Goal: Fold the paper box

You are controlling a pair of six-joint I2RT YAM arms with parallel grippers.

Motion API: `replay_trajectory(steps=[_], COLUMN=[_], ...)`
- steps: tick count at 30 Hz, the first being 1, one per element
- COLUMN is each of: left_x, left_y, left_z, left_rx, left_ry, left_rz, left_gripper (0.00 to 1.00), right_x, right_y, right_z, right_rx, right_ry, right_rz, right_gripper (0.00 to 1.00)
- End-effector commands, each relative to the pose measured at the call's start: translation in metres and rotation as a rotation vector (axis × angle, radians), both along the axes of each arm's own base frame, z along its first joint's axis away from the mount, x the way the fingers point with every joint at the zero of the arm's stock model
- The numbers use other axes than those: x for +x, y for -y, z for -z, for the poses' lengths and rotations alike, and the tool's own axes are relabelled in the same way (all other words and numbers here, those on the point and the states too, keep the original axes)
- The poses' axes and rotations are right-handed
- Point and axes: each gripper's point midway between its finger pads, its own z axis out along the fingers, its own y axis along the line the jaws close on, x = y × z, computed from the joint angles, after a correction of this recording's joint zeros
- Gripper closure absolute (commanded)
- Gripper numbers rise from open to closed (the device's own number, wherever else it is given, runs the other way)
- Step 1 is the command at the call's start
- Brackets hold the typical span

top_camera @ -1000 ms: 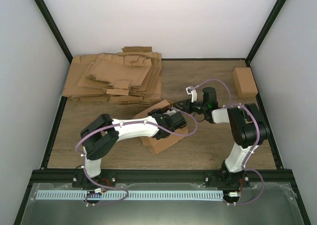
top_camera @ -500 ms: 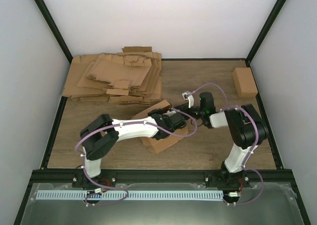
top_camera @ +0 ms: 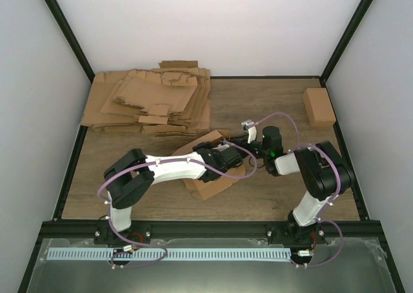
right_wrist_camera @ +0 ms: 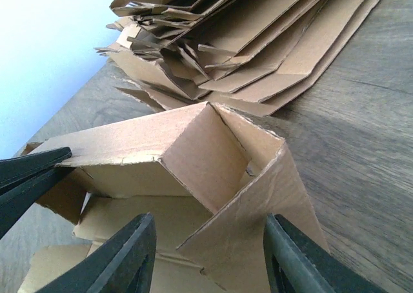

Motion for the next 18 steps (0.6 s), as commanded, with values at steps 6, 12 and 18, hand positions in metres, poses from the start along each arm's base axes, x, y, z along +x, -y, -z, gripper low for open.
replay_trajectory(steps=[6, 12, 18], left_x=[-0.005, -0.005, -0.005], left_y=[0.003, 0.001, 0.002], left_z=[-0.005, -0.005, -0.006], left_rx=[-0.035, -0.032, -0.040], left_ry=[-0.014, -0.011, -0.009], left_rz=[0.022, 0.019, 0.022], left_gripper=[0.96, 0.96, 0.96], right_x=[0.002, -0.010, -0.017], right_y=[0.012, 0.037, 0.081], right_z=[-0.028, -0.054, -0.087], right_rx=[0.033, 0.044, 0.031], right_ry=[0.155, 0.210, 0.283], right_rz=[0.119, 0.247, 0.486], right_gripper=[0.45, 0.38, 0.32])
